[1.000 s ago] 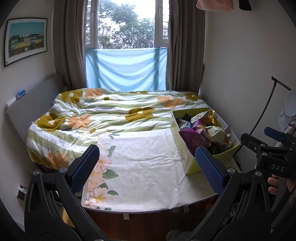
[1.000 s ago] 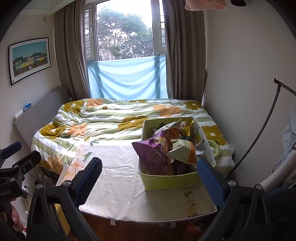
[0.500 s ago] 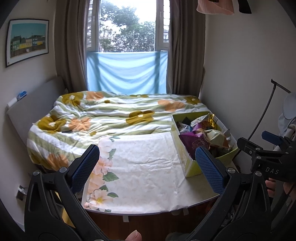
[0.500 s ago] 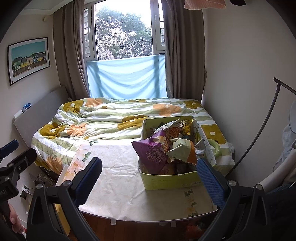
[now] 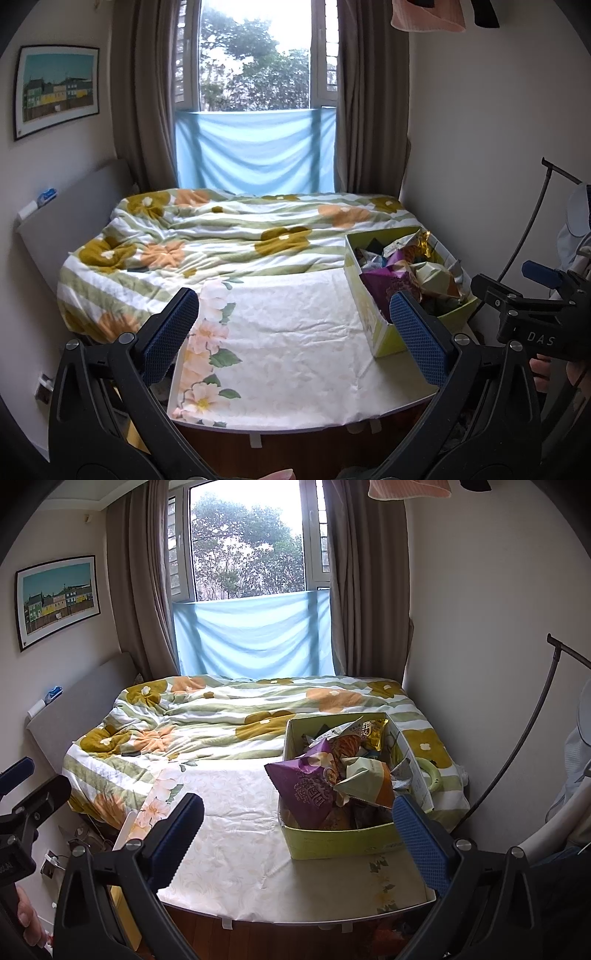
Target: Organize snacks
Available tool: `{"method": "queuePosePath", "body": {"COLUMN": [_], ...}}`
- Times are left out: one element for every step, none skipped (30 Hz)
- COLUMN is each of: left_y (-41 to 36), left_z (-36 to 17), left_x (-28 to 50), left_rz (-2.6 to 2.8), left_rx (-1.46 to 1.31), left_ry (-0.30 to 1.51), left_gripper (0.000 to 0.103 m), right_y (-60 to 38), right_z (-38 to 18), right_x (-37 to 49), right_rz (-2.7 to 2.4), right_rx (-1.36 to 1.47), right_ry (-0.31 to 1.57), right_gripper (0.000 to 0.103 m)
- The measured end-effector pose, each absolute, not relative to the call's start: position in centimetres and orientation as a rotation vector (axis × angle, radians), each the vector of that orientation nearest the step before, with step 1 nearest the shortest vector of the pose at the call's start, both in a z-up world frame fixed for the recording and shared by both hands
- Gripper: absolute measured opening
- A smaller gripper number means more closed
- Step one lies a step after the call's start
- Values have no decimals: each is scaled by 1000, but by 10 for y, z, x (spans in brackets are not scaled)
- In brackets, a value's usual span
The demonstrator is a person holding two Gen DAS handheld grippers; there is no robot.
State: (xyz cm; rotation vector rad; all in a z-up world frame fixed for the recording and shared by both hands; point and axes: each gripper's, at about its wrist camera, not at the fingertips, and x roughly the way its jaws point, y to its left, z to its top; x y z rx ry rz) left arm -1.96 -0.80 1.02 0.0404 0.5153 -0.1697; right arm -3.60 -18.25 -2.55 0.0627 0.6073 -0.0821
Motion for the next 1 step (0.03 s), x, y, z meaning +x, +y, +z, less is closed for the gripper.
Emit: {"method": "queuePosePath", "body": {"left_y": [-7], "left_z": [11], "left_x": [-19], "left_rz": [-164], "left_rx": [43], "left_ry": [513], "left_gripper": [103], "right_y": [-183], "right_z": [-26], "right_x": [-36], "right_rz": [-82], "right_rx": [63], "right_ry": [607], "right_gripper": [102]}}
